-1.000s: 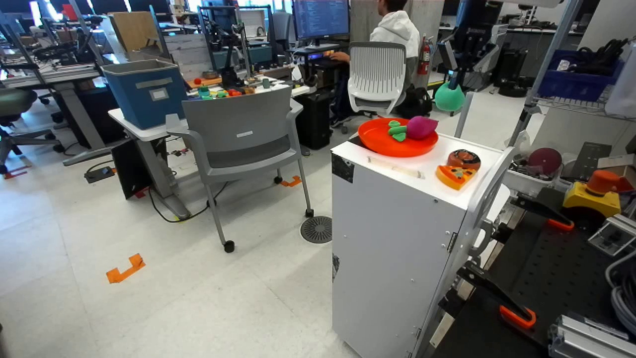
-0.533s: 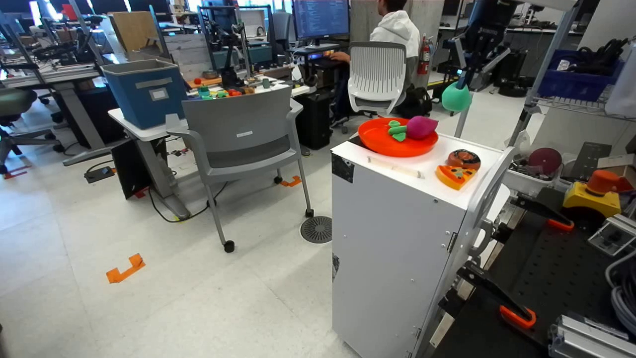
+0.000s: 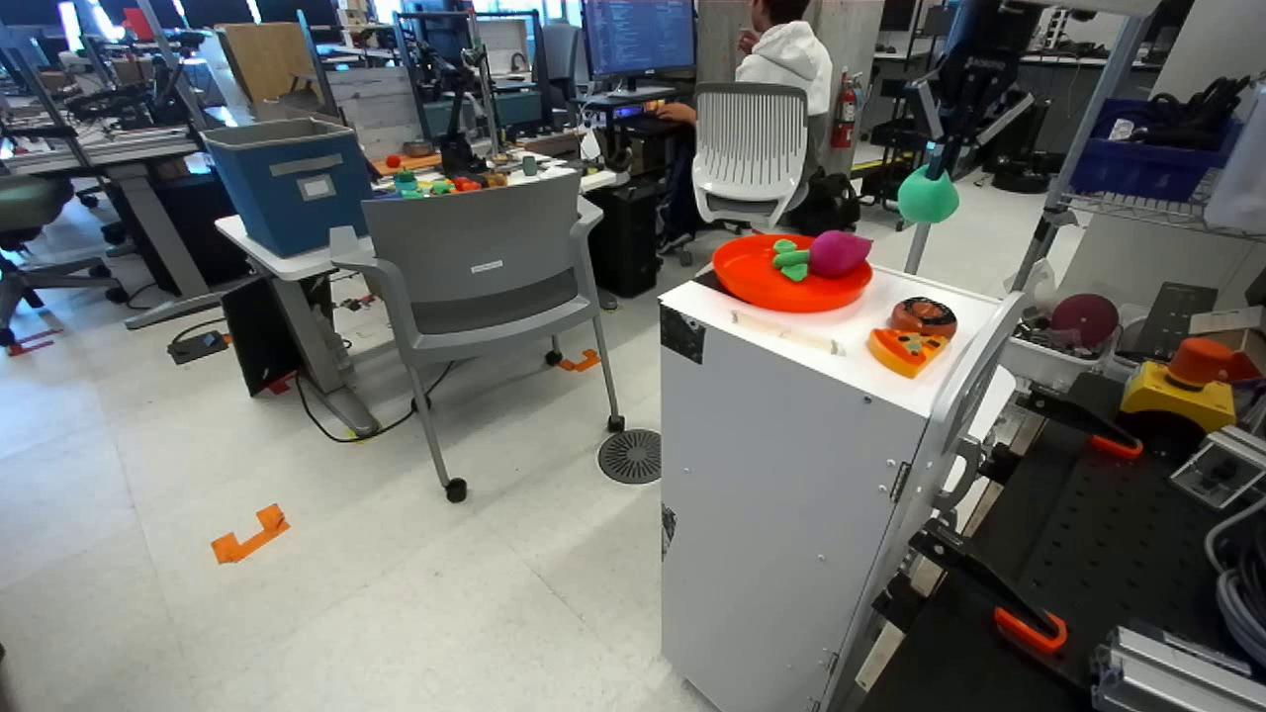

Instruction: Remove the green plushie from the orange plate

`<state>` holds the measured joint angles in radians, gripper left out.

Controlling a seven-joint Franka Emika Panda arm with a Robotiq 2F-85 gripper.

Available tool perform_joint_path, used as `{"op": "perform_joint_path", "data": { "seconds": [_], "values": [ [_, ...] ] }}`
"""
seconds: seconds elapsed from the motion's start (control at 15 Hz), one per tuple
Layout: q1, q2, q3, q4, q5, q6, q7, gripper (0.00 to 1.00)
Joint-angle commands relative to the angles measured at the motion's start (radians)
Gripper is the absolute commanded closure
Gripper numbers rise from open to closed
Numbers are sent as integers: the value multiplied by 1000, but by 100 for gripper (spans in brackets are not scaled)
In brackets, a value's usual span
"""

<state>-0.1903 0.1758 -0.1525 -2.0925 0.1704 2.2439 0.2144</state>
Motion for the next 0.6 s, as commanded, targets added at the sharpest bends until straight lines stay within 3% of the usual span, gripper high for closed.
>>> {"op": "perform_joint_path", "data": {
  "seconds": [0.0,0.53],
  "values": [
    [37,-17,-16,19,-150,-48,71,99],
    [86,-7,-10,5,-431,266,34,99]
  ]
}}
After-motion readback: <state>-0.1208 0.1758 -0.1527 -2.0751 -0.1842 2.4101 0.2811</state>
